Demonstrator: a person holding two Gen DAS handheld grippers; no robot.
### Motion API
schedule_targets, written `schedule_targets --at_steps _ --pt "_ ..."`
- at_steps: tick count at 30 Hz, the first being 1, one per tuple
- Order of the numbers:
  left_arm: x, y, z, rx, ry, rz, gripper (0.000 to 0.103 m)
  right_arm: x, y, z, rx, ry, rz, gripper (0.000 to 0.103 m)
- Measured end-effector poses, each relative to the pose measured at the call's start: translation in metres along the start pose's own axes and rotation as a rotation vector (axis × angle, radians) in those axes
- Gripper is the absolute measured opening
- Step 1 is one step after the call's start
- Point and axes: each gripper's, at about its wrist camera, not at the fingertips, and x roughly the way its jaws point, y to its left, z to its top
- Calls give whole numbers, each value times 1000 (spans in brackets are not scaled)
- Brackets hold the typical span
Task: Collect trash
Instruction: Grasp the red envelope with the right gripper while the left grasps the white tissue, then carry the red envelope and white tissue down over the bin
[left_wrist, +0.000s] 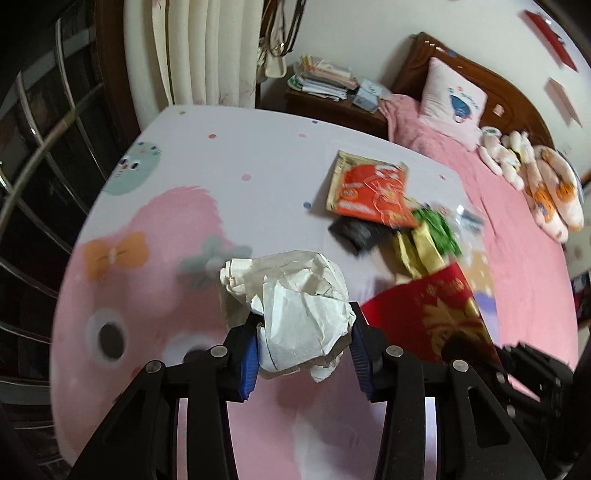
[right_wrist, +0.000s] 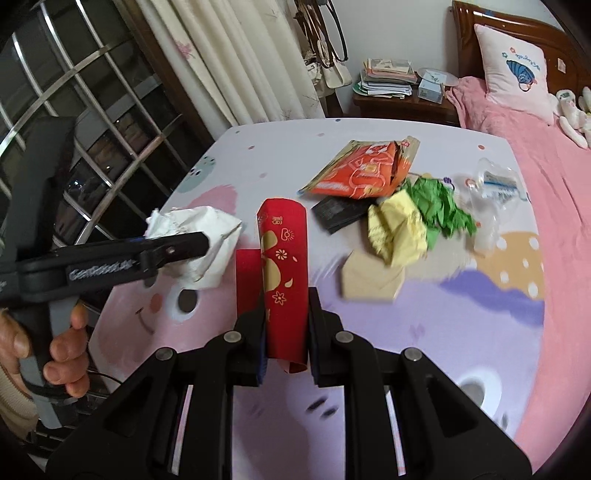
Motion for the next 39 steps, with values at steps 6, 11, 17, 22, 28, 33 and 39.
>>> schedule_targets --at_steps 6,11,17,22,28,33,39 --pt "-76 16 -72 96 -26 -4 42 -41 50 -60 23 -12 -38 14" --pt "-133 42 -142 188 -44 -29 42 -75 102 -127 77 -32 -84 14" --pt "-172 76 -224 297 -32 -81 42 -96 158 -212 153 -33 -135 14" --pt "-180 98 -289 379 13 -88 42 -95 195 -282 222 15 -167 14" --pt "-165 117 -350 418 111 -90 42 -75 204 -347 289 112 -197 14" --pt "-134 121 -393 428 184 -92 42 -47 193 -397 354 186 -218 14" --pt "-73 117 -435 450 246 -87 42 6 158 -458 444 235 -228 14"
